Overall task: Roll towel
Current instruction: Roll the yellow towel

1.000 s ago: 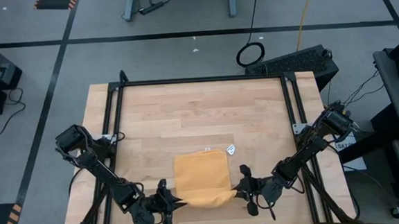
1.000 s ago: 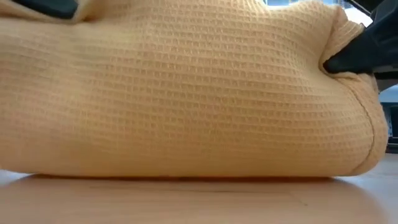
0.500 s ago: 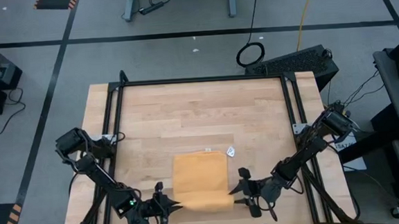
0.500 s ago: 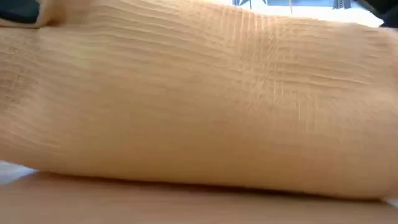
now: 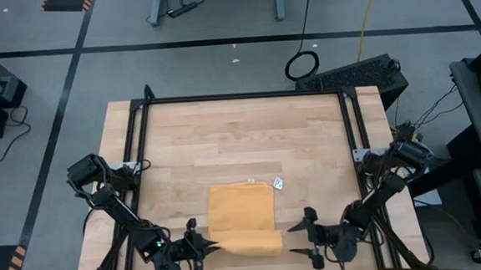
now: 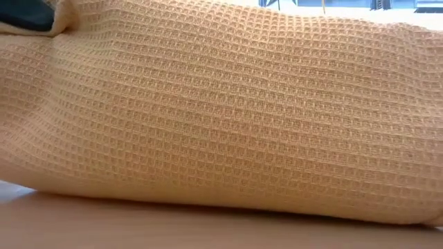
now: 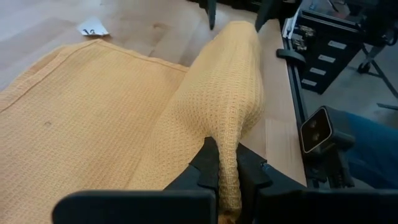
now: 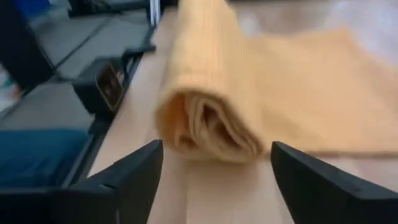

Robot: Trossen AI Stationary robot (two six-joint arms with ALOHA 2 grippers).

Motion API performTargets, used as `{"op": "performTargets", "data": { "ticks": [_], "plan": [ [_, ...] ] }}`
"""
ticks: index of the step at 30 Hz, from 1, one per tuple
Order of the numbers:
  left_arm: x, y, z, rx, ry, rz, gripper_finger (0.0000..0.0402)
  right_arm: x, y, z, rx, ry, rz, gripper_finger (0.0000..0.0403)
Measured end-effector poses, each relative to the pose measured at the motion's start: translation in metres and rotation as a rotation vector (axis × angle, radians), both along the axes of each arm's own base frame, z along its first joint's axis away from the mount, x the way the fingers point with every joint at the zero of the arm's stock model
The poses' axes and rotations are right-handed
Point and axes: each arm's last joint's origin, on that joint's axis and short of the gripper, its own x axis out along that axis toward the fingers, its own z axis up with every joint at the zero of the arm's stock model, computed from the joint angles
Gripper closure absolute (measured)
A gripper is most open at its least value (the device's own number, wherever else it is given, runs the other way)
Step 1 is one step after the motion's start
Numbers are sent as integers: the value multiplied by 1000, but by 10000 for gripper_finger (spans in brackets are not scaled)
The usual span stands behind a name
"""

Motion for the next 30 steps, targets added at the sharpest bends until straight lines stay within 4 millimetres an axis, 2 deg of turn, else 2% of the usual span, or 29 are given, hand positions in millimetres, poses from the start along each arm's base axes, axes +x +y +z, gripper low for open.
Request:
{"op": "performTargets", "data": {
  "ticks": [4, 8, 10, 15, 25, 28, 30],
  "plan": [
    [0, 0, 0, 0, -4, 3, 384, -4, 13, -6, -51, -121, 1, 83],
    [0, 0, 1, 2, -12, 12, 384, 3, 23, -14, -74, -188, 20, 25],
    [0, 0, 1, 3, -13, 13, 384, 8, 26, -19, -100, -198, -4, 9],
    [0, 0, 1, 1, -14, 14, 384, 22, 29, -24, -190, -210, -63, 15],
    [1, 1, 1, 2, -17, 20, 384, 50, 35, -29, -162, -219, -119, 16],
    [1, 1, 1, 4, -16, 21, 384, 52, 36, -29, -148, -220, -129, 49],
    [0, 0, 1, 4, -16, 17, 384, 53, 36, -29, -147, -222, -131, 90]
  ]
}}
